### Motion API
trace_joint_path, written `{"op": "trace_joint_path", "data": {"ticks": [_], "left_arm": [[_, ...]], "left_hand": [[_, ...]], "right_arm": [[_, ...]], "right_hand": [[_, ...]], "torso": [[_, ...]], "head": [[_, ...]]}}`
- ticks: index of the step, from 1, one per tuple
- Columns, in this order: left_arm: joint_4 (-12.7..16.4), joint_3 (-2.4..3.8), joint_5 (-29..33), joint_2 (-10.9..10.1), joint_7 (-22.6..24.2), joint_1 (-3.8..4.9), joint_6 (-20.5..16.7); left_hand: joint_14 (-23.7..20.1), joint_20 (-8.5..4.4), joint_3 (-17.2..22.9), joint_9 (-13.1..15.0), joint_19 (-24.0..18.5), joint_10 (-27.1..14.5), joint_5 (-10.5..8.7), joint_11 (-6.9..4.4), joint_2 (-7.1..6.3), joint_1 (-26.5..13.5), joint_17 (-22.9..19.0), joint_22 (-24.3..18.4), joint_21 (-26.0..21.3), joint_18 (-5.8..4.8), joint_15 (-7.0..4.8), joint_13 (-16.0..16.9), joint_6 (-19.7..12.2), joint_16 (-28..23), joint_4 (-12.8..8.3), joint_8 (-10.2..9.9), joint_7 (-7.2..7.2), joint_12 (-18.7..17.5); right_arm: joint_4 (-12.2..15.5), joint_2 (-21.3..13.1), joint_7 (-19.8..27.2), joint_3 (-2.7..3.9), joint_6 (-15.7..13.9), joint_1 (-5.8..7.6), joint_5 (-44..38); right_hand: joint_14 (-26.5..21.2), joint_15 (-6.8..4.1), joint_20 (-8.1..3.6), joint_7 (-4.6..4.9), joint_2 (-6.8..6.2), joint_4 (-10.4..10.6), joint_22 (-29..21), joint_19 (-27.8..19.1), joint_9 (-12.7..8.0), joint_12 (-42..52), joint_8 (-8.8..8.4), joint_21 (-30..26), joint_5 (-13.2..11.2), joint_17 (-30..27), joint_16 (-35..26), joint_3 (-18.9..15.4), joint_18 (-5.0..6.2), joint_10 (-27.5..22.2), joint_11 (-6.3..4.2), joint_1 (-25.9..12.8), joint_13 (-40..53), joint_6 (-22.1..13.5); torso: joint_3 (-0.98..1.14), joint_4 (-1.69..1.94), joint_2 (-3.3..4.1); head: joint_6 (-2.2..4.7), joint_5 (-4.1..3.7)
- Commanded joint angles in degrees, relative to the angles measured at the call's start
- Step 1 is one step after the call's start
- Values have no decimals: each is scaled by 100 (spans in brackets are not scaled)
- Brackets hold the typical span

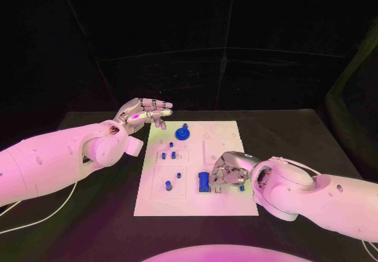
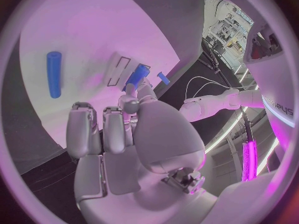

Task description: Assemble the parts on the task board

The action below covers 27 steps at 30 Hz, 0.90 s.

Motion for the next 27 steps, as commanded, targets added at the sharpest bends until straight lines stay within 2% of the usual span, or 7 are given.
{"op": "trace_joint_path", "data": {"ticks": [1, 4, 8, 11, 16, 20, 27], "left_arm": [[10, 4, 20, -9, 29, 7, 34], [15, 4, 20, -17, 30, 7, 33], [15, 4, 20, -29, 34, 6, 33], [17, 3, 20, -35, 37, 5, 37], [25, 3, 20, -47, 39, 3, 45], [22, 2, 20, -57, 39, 0, 45], [27, 1, 20, -59, 39, -5, 55]], "left_hand": [[-24, 32, -31, 8, -10, -38, -9, -19, 34, -21, -6, -7, -33, 29, -1, 6, -17, 23, 7, 37, -5, 21], [-24, 32, -31, 8, -10, -38, -9, -19, 34, -21, -6, -7, -33, 29, -1, 6, -17, 23, 7, 37, -5, 21], [-24, 32, -31, 8, -10, -38, -9, -19, 34, -21, -6, -7, -33, 29, -1, 6, -17, 23, 7, 37, -5, 21], [-24, 32, -31, 8, -10, -38, -9, -19, 34, -21, -6, -7, -33, 29, -1, 6, -17, 23, 7, 37, -5, 21], [-24, 32, -31, 8, -10, -38, -9, -19, 34, -21, -6, -7, -33, 29, -1, 6, -17, 23, 7, 37, -5, 21], [-24, 32, -31, 8, -10, -38, -9, -19, 34, -21, -6, -7, -33, 29, -1, 6, -17, 23, 7, 37, -5, 21], [-24, 32, -31, 8, -10, -38, -9, -19, 34, -21, -6, -7, -33, 29, -1, 6, -17, 23, 7, 37, -5, 21]], "right_arm": [[131, -273, 339, 4, -535, 21, 466], [203, -583, 291, 4, -510, 64, 599], [246, -892, 127, 3, -527, 96, 276], [237, -1045, -44, 2, -559, 104, 45], [224, -1130, -216, 0, -506, 106, -110], [182, -1144, -550, -1, -65, 104, -367], [47, -995, -761, -4, 558, 89, -618]], "right_hand": [[295, 72, 64, 44, 21, 41, 45, -8, -47, -49, -116, -33, 102, -6, -15, -25, 24, 7, 68, -80, -20, -98], [292, 107, 102, 84, 15, 99, 32, -18, -97, -119, -236, -43, 299, -15, -26, -72, 29, -33, 105, -153, -70, -138], [290, 143, 141, 129, 5, 220, 23, -27, -196, -170, -422, -53, 747, -22, -38, -199, 34, -62, 145, -285, -102, -199], [290, 149, 150, 131, 8, 252, 30, -23, -216, -168, -449, -50, 748, -18, -37, -233, 33, -60, 150, -308, -99, -179], [292, 145, 154, 113, 25, 296, 33, -21, -225, -166, -442, -48, 751, -14, -36, -271, 34, -52, 140, -330, -95, -84], [274, 121, 140, 63, -6, 458, -37, -63, -194, -313, -377, -97, 746, -80, -93, -419, 52, -122, 106, -495, -212, 96], [263, 99, 117, 31, -118, 644, -84, -91, -125, -402, -314, -137, 648, -126, -144, -596, 61, -163, 82, -624, -277, 146]], "torso": [[-5, -3, -6], [-10, -1, -3], [4, -33, -6], [15, -75, -10], [20, -87, -14], [24, -101, -19], [22, -81, -8]], "head": [[14, -43], [30, -76], [37, -101], [44, -131], [44, -159], [41, -154], [30, -168]]}}
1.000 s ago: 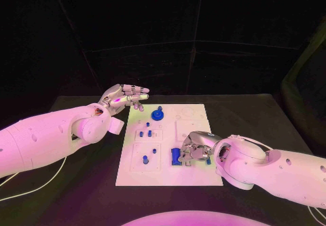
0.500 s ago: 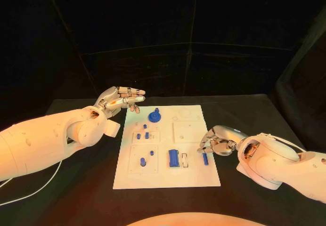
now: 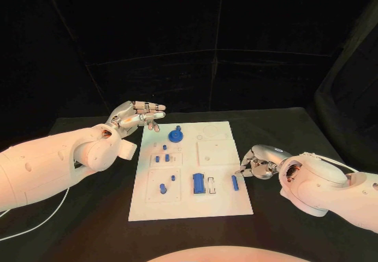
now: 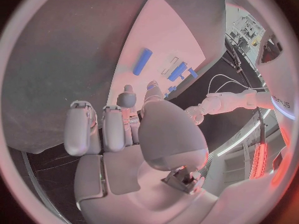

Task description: Assemble the parts on the task board

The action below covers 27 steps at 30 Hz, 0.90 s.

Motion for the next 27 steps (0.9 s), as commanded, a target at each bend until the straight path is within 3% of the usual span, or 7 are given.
{"op": "trace_joint_path", "data": {"ticks": [1, 5, 8, 24, 27], "left_arm": [[14, 4, 20, -5, 40, 4, 54], [7, 4, 20, -10, 36, 1, 58], [5, 4, 20, -7, 35, -1, 63], [-11, 4, 20, 1, 30, -18, 74], [-10, 4, 20, 3, 29, -19, 77]], "left_hand": [[-24, 32, -31, 8, -10, -38, -9, -19, 34, -21, -7, -7, -33, 29, -1, 7, -17, 23, 7, 37, -5, 21], [-24, 32, -31, 8, -10, -38, -9, -19, 34, -21, -7, -7, -33, 29, -1, 7, -17, 23, 7, 37, -5, 21], [-24, 32, -31, 8, -10, -38, -9, -19, 34, -21, -7, -7, -33, 29, -1, 7, -17, 23, 7, 37, -5, 21], [-24, 32, -31, 8, -10, -38, -9, -19, 34, -21, -7, -7, -33, 29, -1, 7, -17, 23, 7, 37, -5, 21], [-24, 32, -31, 8, -10, -38, -9, -19, 34, -21, -7, -7, -33, 29, -1, 7, -17, 23, 7, 37, -5, 21]], "right_arm": [[-40, 57, -291, -2, 584, -8, -346], [-85, 143, -281, -3, 693, -20, -375], [-103, 189, -271, -3, 735, -26, -382], [-239, 449, -244, -5, 894, -88, -454], [-272, 493, -249, -6, 919, -95, -532]], "right_hand": [[255, 4, -16, 2, -21, 36, -9, -38, 13, -19, 31, -25, -42, -8, -24, -22, 60, -37, -17, -41, -4, 47], [257, 3, -18, 0, -39, 45, -2, -35, 21, 6, 35, -22, -56, 0, -20, -35, 58, -25, -18, -35, 18, 43], [259, 1, -19, -2, -49, 41, 5, -30, 28, 17, 39, -19, -52, 6, -17, -37, 56, -19, -21, -10, 28, 41], [263, -8, -30, -10, -62, -21, -1, -32, 97, 20, 84, -29, 3, 6, -27, -21, 57, -21, -31, 212, 41, 36], [263, -10, -34, -4, -40, -110, -8, -35, 133, 3, 95, -38, 201, 3, -35, 12, 58, -34, -32, 390, 35, 8]], "torso": [[2, 6, 5], [7, -7, 9], [-1, 9, 4], [-3, 4, 2], [-7, 19, 1]], "head": [[-8, 4], [-23, 11], [-42, 0], [-69, 2], [-74, 0]]}}
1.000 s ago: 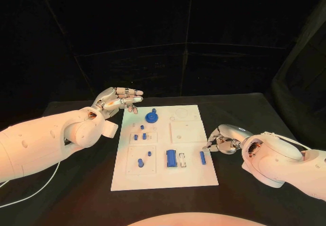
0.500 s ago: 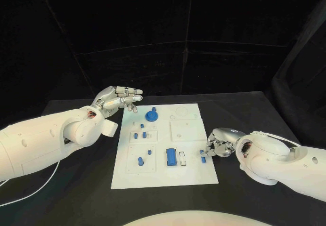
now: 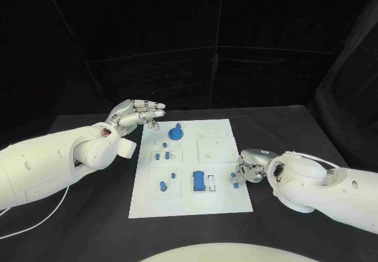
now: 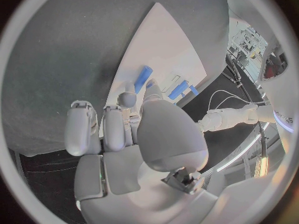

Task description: Assemble the parts on the task board

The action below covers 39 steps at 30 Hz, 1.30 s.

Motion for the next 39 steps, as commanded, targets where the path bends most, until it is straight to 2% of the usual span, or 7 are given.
{"op": "trace_joint_path", "data": {"ticks": [1, 7, 10, 21, 22, 29, 39], "left_arm": [[6, 5, 20, 3, 29, 7, 66], [9, 5, 20, -3, 31, 5, 70], [11, 5, 20, -7, 36, 5, 70], [17, 5, 20, -20, 35, 4, 67], [19, 5, 20, -23, 34, 4, 66], [23, 5, 20, -26, 34, 4, 68], [20, 5, 20, -18, 32, 4, 69]], "left_hand": [[-24, 32, -31, 8, -10, -38, -9, -19, 34, -21, -7, -8, -33, 29, -1, 8, -17, 23, 7, 37, -5, 21], [-31, 33, -41, 9, -9, -54, -9, -19, 43, -22, -21, -15, -41, 30, -1, 9, -21, 31, 5, 51, -6, 49], [-33, 34, -45, 9, -8, -59, -9, -17, 49, -31, -25, -17, -44, 29, 1, 9, -22, 33, 12, 54, -4, 54], [-33, 34, -45, 9, -8, -59, -9, -17, 49, -31, -25, -17, -44, 29, 1, 9, -22, 33, 12, 54, -4, 54], [-33, 34, -45, 9, -8, -59, -9, -17, 49, -31, -25, -17, -44, 29, 1, 9, -22, 33, 12, 54, -4, 54], [-33, 34, -45, 9, -8, -59, -9, -17, 49, -31, -25, -17, -44, 29, 1, 9, -22, 33, 12, 54, -4, 54], [-33, 34, -45, 9, -8, -59, -9, -17, 49, -31, -25, -17, -44, 29, 1, 9, -22, 33, 12, 54, -4, 54]], "right_arm": [[-45, 41, -30, -14, 178, -21, -191], [-129, 136, -142, -15, 404, -47, -650], [-138, 175, -224, -16, 622, -109, -880], [-108, 220, -324, -16, 897, -213, -1031], [-85, 214, -340, -16, 731, -223, -926], [71, 143, -358, -14, -230, -235, -286], [357, -25, -179, -10, -1202, -233, 866]], "right_hand": [[264, -9, -12, -3, -9, -79, -4, -12, 13, 7, 10, -38, 157, 3, -33, 17, 58, -34, -30, 158, 4, -2], [263, -21, -18, -10, 68, -295, -7, -13, 51, 21, 18, -45, 285, -3, -47, 135, 60, -36, -43, 519, 30, -27], [261, -32, -30, -16, 136, -456, -3, -11, 62, 4, 12, -47, 109, -7, -55, 275, 59, -52, -54, 791, 29, -36], [262, -29, -31, -9, 169, -563, 10, -5, 61, -28, -12, -43, 39, 0, -57, 404, 55, -68, -52, 951, 14, -39], [279, -37, -38, -24, 266, -464, 65, 32, 51, 41, -44, -8, 464, 57, -17, 511, 44, -4, -67, 845, 73, -19], [300, -49, -53, -36, 333, -261, 236, 135, 27, 162, -125, 103, 1317, 137, 41, 785, 6, 69, -76, 711, 189, -15], [301, -54, -61, -36, 141, -111, 285, 162, 27, 175, -171, 134, 1627, 151, 49, 1043, -4, 77, -76, 614, 214, 6]], "torso": [[-5, 13, 0], [-2, 3, -3], [-7, 8, -4], [-4, 7, -4], [-6, 6, -4], [-1, 1, -6], [-3, 8, -6]], "head": [[-4, 1], [-11, 17], [-13, 8], [-8, 19], [-6, 26], [-1, 31], [7, 29]]}}
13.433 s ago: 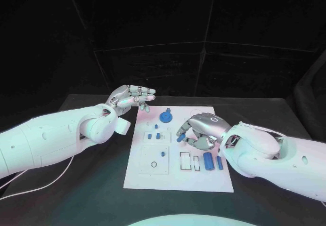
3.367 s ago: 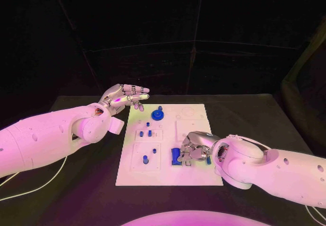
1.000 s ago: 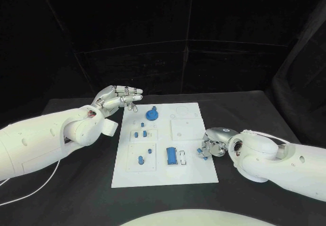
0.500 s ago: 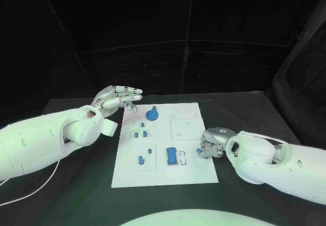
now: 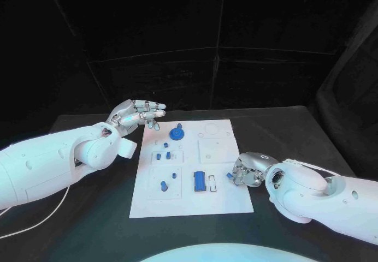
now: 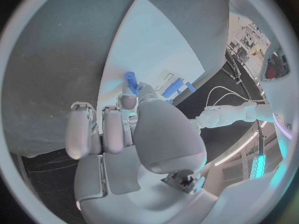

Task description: Assemble the parts on the task board

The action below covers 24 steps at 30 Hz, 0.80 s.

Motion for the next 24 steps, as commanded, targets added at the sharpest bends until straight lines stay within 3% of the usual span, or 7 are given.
{"op": "trace_joint_path", "data": {"ticks": [1, 10, 24], "left_arm": [[9, 5, 19, 5, 34, 7, 57], [18, 5, 19, -1, 34, 7, 58], [36, 6, 19, -10, 20, 8, 65]], "left_hand": [[-33, 34, -30, 9, -8, -37, -9, 4, 30, -13, -6, -6, -21, 29, 1, 9, -22, 33, -3, 15, -4, 22], [-33, 34, -30, 9, -8, -37, -9, 4, 30, -13, -6, -6, -21, 29, 1, 9, -22, 33, -3, 15, -4, 22], [-37, 36, -36, 8, -9, -50, -9, 5, 39, -22, -13, -11, -27, 29, 3, 8, -27, 37, 3, 21, -3, 34]], "right_arm": [[104, -31, 61, -1, -591, 0, 942], [181, 39, 175, 1, -701, 2, 1638], [27, 378, 284, 1, -752, 2, 2021]], "right_hand": [[322, -31, 1, -2, -94, 32, 209, 37, 22, 29, 32, 29, 30, -1, 25, 31, -4, 62, -24, -44, 7, 19], [326, -28, 4, -3, -189, 103, 230, 49, 26, 53, 25, 42, 30, 20, 39, 83, -8, 79, -23, -120, 29, 45], [334, -33, 2, -15, -248, 206, 262, 67, 41, 93, 33, 63, 25, 52, 64, 143, -14, 116, -30, -230, 61, 102]], "torso": [[-3, 5, -1], [-3, -1, 8], [0, -2, 8]], "head": [[4, -6], [-18, 17], [-44, 42]]}}
